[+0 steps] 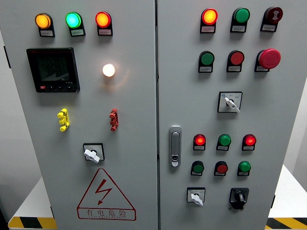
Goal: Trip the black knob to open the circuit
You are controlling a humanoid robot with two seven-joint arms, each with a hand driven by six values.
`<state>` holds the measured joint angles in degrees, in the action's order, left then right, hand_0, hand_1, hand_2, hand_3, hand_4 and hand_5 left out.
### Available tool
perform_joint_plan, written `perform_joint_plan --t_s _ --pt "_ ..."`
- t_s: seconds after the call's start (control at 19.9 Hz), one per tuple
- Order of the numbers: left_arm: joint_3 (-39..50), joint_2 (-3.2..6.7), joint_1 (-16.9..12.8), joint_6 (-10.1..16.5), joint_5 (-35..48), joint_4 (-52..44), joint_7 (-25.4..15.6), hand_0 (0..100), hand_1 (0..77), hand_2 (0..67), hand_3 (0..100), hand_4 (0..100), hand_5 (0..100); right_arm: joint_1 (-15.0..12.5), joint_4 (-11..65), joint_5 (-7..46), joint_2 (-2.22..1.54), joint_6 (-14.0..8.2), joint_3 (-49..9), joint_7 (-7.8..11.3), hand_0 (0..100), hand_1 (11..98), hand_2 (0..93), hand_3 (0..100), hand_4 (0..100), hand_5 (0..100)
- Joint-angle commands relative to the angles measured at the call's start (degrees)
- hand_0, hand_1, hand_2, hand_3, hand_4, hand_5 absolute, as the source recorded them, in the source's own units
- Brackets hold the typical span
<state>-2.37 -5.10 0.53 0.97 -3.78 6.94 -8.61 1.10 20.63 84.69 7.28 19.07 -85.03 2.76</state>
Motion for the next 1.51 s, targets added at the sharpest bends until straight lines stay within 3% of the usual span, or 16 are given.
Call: perform_joint_plan --t_s 0.0,0.25,0.5,0.6,0.85,1.0,1.1,1.21,1.31,1.46 --pt "0.0 0.0 0.0 0.0 0.0 0.0 0.0 0 3.0 12.9 21 7 2 -0.31 5.88 3.36 -0.08 0.09 -3.38 0.05 63 38.9 3.6 20 14 26" --pt "0.0 0.0 0.0 0.0 0.0 0.0 0.0 0 3.0 12.9 21 7 2 -1.54 23.44 5.22 -0.08 0.09 -6.64 -0.21 62 41.4 3.4 23 16 29" --pt "0.0 0.0 0.0 0.0 0.0 0.0 0.0 0 3.0 12.9 21 7 2 -5.4 39.8 4.43 -0.08 -0.52 -6.73 -0.3 64 44.2 2.2 29 26 41" --pt "0.0 0.0 0.0 0.0 0.0 0.0 0.0 0 2.9 12.9 21 7 2 -6.46 45.17 3.65 -0.16 -3.32 -6.73 -0.3 65 45.1 1.9 35 33 46" --pt "0.0 0.0 0.0 0.0 0.0 0.0 0.0 0 2.9 12.9 21 7 2 -7.34 56.51 2.94 -0.08 -5.09 -6.73 -0.48 69 47.3 1.2 50 54 60" --pt "0.0 0.0 0.0 0.0 0.0 0.0 0.0 0 2.9 12.9 21 7 2 -7.34 61.79 2.94 -0.08 -9.22 -4.98 -1.88 73 47.8 0.6 60 65 69" --pt "0.0 0.0 0.0 0.0 0.0 0.0 0.0 0 2.9 12.9 21 7 2 -7.43 65.05 2.94 -0.08 -11.24 -3.4 -2.59 74 48.4 0.5 66 75 79" --pt "0.0 0.0 0.0 0.0 0.0 0.0 0.0 0 2.9 12.9 21 7 2 -7.43 66.72 2.94 0.01 -11.6 -2.6 -2.85 77 48.8 0.5 75 84 99" --pt "0.0 0.0 0.0 0.0 0.0 0.0 0.0 0 3.0 12.9 21 7 2 -7.51 68.21 2.94 0.01 -12.3 -1.99 -2.85 78 49.5 0.4 82 90 100" --pt "0.0 0.0 0.0 0.0 0.0 0.0 0.0 0 3.0 12.9 21 7 2 -7.34 69.63 3.03 0.01 -15.46 0.3 -2.94 81 56.8 0.0 88 96 100"
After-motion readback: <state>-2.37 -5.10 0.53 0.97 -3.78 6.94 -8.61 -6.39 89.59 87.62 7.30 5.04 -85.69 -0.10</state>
